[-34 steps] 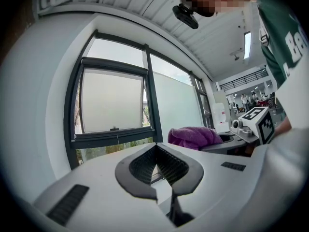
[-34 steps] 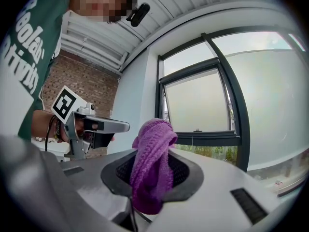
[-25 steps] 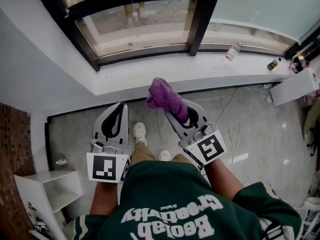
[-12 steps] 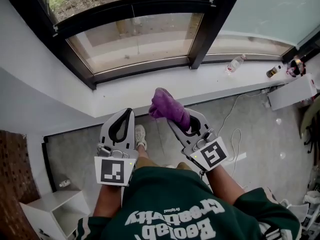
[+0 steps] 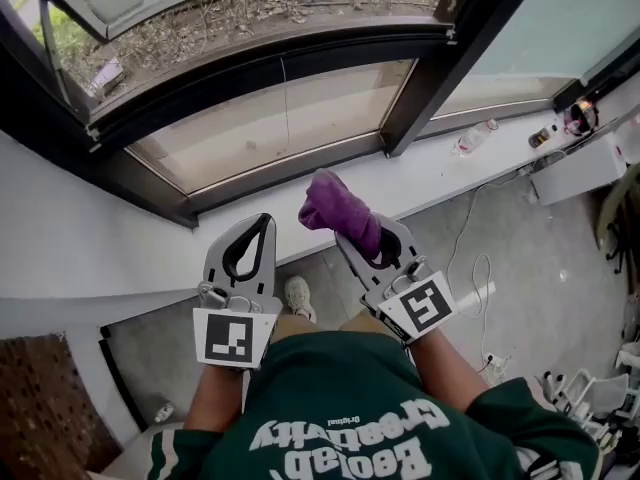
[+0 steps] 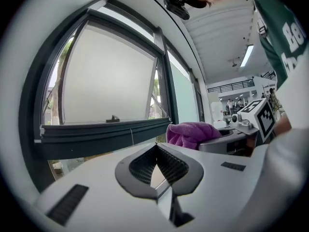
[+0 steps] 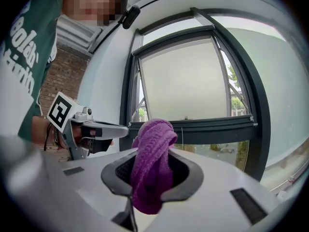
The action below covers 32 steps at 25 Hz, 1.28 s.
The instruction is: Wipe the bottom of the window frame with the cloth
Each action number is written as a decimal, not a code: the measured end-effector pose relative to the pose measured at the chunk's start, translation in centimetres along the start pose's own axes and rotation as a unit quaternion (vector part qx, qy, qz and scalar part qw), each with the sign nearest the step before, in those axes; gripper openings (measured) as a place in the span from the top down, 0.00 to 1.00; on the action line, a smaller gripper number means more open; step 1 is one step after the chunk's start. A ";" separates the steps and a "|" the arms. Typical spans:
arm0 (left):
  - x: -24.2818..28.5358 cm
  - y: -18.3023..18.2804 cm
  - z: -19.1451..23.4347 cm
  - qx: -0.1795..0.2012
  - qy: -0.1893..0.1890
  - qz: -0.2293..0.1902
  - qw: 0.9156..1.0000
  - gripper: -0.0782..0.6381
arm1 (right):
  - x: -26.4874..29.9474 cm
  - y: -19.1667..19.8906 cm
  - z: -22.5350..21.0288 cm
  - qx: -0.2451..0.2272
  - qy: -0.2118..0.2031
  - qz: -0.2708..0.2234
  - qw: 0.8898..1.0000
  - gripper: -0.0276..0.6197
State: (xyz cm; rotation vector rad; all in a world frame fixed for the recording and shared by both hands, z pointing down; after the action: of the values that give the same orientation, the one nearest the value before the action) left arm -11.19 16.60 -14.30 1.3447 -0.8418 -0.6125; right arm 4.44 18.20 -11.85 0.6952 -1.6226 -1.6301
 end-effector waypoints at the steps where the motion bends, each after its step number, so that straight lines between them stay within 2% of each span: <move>1: 0.4 0.0 0.9 -0.001 0.003 0.000 1.000 0.88 | 0.8 0.0 -0.1 0.000 0.004 0.006 1.000 0.80; 6: 1.9 0.3 3.6 -0.005 0.014 -0.004 1.000 0.88 | 3.5 0.7 -0.1 -0.010 0.011 0.023 1.000 0.80; 14: 3.1 0.6 5.0 -0.017 0.011 -0.004 1.000 0.88 | 6.1 0.9 0.0 -0.013 -0.009 0.027 1.000 0.79; 23: 5.5 0.5 4.4 -0.003 -0.027 0.009 1.000 0.88 | 8.2 1.8 -2.3 -0.001 -0.060 0.023 0.998 0.79; 27: 7.5 0.5 3.6 0.000 -0.051 0.019 0.999 0.88 | 8.9 3.0 -4.7 0.022 -0.081 0.021 0.996 0.79; 32: 10.9 0.7 1.8 0.016 -0.079 0.022 0.996 0.88 | 9.0 5.7 -8.4 0.084 -0.107 0.015 0.991 0.79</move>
State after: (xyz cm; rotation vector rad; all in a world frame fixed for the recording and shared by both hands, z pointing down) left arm -6.43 6.91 -11.72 1.3147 -1.0101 -0.6808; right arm 6.44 6.32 -5.73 0.5910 -1.9315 -1.6037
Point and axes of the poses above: the fingertips, and each gripper's own axes: x forward along the fingers, z to its left, y out of its underside, the point moved 5 cm from there along -x, backward along the fingers, and after that the axes turned 5 degrees about -x, right-handed, at the moved point
